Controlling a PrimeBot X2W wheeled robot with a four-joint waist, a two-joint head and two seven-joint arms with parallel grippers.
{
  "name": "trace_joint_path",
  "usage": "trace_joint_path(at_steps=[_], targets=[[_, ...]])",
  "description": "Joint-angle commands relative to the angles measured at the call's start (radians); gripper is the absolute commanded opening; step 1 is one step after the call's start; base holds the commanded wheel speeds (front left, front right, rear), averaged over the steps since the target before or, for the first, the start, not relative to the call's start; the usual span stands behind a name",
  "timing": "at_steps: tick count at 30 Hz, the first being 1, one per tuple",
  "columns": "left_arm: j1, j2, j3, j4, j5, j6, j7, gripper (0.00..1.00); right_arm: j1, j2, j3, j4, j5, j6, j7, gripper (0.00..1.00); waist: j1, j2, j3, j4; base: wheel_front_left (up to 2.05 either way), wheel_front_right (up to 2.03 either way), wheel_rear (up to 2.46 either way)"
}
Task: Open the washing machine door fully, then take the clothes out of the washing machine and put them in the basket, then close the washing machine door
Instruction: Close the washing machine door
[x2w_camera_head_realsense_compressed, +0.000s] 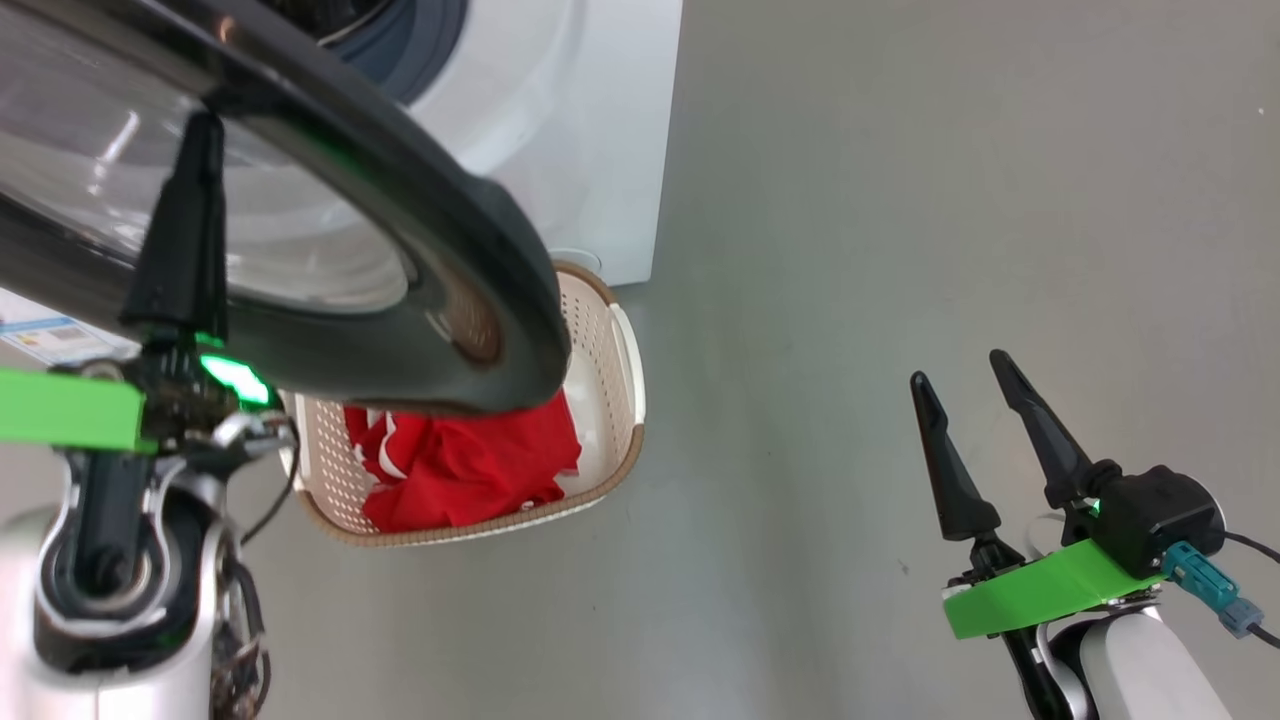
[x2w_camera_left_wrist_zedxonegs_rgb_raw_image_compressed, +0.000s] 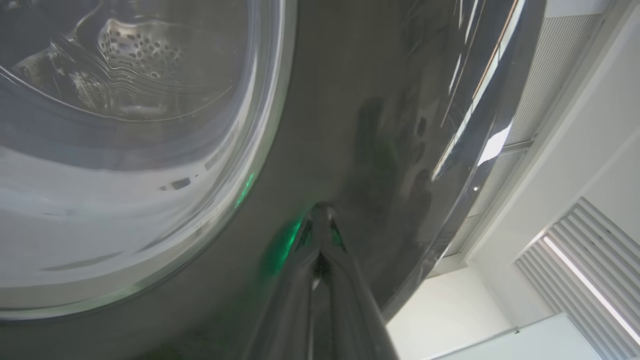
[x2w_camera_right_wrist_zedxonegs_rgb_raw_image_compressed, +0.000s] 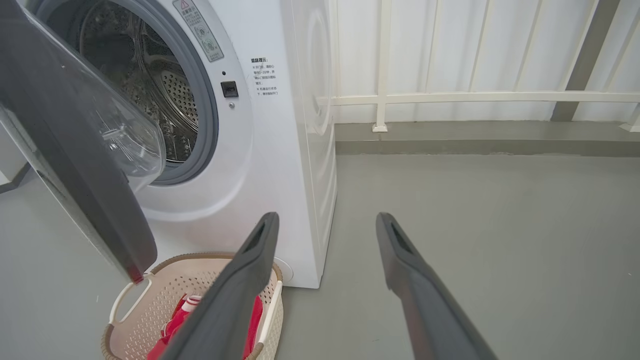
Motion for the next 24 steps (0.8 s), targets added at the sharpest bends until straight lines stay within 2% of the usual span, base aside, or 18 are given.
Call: trace_joint_path(at_steps=[1, 9, 24], targets=[[-0.038, 0.017, 0.019, -0.019, 0.017, -0.014, -0.004, 0.00, -0.028, -0.001, 0.016, -0.028, 0.005, 0.003, -0.006, 1.00, 0.0000, -0.0001, 0.013, -0.004, 0.00, 0.00, 0.00], [-0.163, 0.015, -0.017, 0.086, 0.023, -0.050, -0.023, 0.00, -0.043, -0.001, 0.013, -0.031, 0.004, 0.003, -0.006, 1.00, 0.0000, -0.0001, 0.055, -0.012, 0.00, 0.00, 0.00], [-0.360, 0.022, -0.011, 0.271, 0.033, -0.112, -0.057, 0.00, -0.063, -0.001, 0.018, -0.037, -0.007, 0.003, -0.006, 1.00, 0.0000, -0.0001, 0.112, -0.023, 0.00, 0.00, 0.00]])
